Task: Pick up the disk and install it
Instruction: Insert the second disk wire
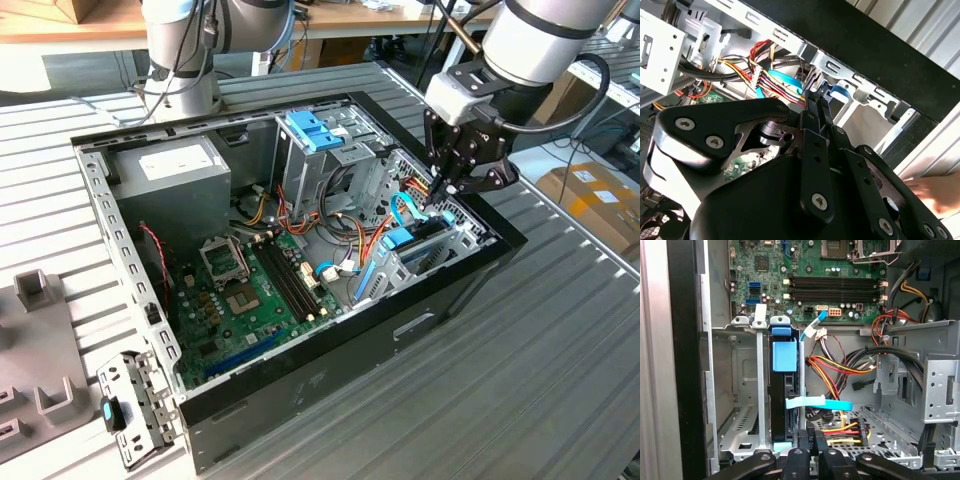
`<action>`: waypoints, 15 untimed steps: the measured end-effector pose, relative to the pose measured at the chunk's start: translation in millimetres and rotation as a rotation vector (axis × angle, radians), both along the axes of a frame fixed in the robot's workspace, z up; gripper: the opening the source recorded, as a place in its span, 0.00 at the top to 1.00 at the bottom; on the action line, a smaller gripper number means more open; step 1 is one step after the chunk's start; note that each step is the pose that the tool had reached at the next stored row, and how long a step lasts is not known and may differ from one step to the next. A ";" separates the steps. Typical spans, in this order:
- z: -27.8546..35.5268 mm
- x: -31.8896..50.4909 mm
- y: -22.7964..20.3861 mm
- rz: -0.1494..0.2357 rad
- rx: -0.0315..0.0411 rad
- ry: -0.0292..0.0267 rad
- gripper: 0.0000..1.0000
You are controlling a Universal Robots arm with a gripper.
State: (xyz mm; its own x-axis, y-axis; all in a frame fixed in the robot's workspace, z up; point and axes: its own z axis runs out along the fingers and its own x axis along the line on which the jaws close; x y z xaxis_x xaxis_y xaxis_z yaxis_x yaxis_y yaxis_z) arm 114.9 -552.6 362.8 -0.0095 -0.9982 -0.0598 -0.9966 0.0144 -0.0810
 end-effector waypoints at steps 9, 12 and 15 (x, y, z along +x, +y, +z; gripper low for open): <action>-0.6 -3.9 -13.8 -0.005 0.0001 0.0001 0.83; -2.8 -4.4 -14.4 -0.021 0.0002 0.0000 0.83; -3.6 -4.5 -14.6 -0.042 0.0019 0.0001 0.83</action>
State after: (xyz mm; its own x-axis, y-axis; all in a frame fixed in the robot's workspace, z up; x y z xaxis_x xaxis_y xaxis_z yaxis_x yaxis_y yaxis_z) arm 110.4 -567.2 359.2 -0.0517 -0.9968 -0.0616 -0.9951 0.0566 -0.0808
